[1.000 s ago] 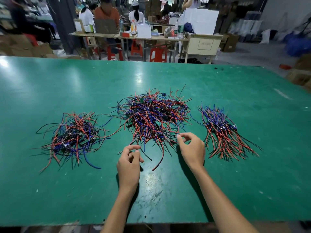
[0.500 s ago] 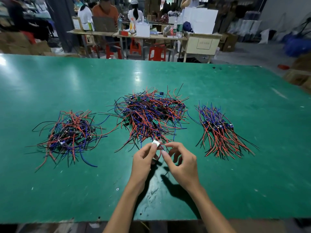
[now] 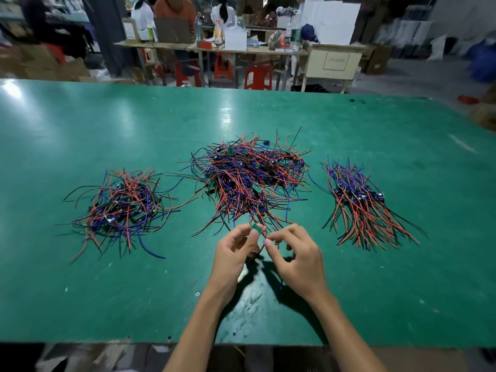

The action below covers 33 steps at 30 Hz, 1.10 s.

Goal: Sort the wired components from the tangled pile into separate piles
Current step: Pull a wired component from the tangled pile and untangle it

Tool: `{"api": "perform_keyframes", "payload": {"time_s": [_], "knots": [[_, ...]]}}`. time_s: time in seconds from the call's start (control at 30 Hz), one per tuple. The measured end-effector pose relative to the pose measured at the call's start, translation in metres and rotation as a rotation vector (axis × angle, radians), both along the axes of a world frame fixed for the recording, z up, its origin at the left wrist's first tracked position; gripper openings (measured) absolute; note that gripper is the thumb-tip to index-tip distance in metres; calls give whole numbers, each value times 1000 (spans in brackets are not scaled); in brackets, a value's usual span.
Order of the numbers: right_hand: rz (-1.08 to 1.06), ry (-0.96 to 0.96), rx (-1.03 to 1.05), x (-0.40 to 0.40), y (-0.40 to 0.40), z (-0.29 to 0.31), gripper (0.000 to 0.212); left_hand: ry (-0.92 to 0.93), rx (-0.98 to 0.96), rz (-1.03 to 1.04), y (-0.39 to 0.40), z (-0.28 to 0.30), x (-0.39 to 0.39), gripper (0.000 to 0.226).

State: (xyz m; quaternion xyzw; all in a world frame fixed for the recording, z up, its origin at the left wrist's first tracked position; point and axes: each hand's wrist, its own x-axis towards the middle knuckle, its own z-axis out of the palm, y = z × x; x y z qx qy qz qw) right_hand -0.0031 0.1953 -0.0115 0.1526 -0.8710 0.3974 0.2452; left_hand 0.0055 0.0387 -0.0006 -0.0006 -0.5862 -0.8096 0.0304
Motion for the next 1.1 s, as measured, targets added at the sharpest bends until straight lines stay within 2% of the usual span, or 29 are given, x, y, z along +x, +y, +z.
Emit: {"api": "perform_keyframes", "payload": {"time_s": [0.07, 0.3, 0.5, 0.57, 0.63, 0.7, 0.77, 0.87, 0.93, 1.0, 1.07, 1.1], "knots": [[17, -10, 17, 1, -2, 0, 7, -7, 35, -8, 0, 1, 0, 36], [80, -43, 74, 6, -2, 8, 25, -92, 98, 49, -9, 14, 0, 38], [65, -103, 68, 4, -2, 9, 25, 168, -156, 202, -63, 72, -19, 31], [71, -118, 101, 4, -2, 8, 25, 210, -292, 269, -91, 90, -35, 23], [69, -141, 135, 3, -2, 6, 22, 185, -554, 388, -122, 96, -54, 17], [44, -157, 134, 0, -3, 5, 15, 112, -870, 546, -154, 89, -71, 15], [26, -186, 158, -2, -3, 6, 12, -2, -1086, 627, -183, 72, -81, 21], [38, -257, 292, -6, -6, 6, 32, -206, -1265, 604, -211, 47, -81, 32], [31, -263, 293, -8, -8, 6, 22, -281, -1337, 645, -212, 38, -77, 36], [15, -247, 245, -9, -7, 4, 13, -218, -1385, 743, -198, 38, -69, 38], [9, -244, 223, -11, -7, 1, 16, 0, -1461, 802, -170, 40, -59, 35], [11, -243, 228, -12, -6, -1, 17, 127, -1452, 756, -152, 41, -53, 30]]}}
